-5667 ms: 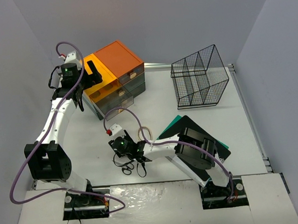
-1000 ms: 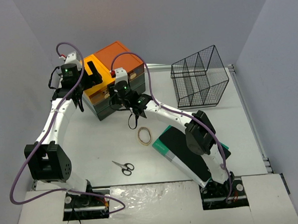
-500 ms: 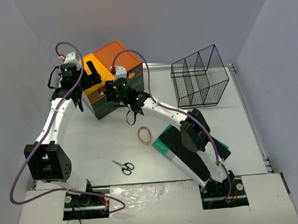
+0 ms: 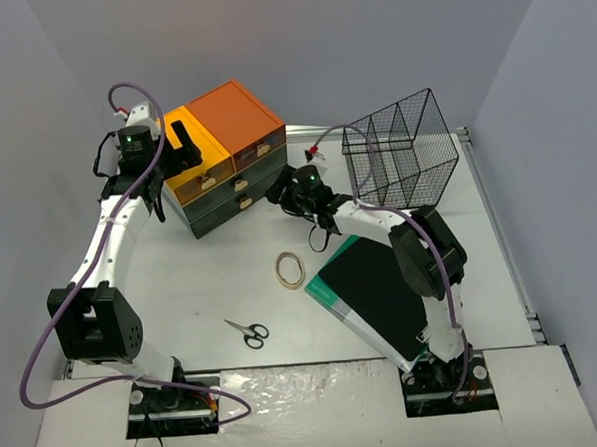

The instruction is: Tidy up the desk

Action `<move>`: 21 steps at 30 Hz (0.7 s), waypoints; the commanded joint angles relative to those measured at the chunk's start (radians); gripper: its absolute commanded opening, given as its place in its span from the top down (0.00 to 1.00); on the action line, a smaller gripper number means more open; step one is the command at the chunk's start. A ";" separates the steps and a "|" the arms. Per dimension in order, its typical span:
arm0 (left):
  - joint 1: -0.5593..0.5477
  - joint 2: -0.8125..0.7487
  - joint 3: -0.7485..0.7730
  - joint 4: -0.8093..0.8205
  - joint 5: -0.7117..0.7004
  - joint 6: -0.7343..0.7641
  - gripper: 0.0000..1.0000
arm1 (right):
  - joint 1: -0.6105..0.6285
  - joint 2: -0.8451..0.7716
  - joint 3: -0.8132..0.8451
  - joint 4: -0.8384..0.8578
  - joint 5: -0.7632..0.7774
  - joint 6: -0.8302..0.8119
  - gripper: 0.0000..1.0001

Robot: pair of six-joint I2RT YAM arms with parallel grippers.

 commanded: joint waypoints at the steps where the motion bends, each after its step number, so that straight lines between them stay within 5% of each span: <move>1: 0.051 0.012 -0.047 -0.220 -0.076 -0.019 0.03 | -0.056 0.024 -0.061 0.459 -0.213 0.307 0.48; 7: 0.051 0.020 -0.045 -0.221 -0.074 -0.019 0.03 | -0.091 0.163 -0.055 0.747 -0.348 0.547 0.49; 21: 0.051 0.032 -0.034 -0.215 -0.069 -0.023 0.03 | -0.087 0.275 0.067 0.879 -0.400 0.709 0.48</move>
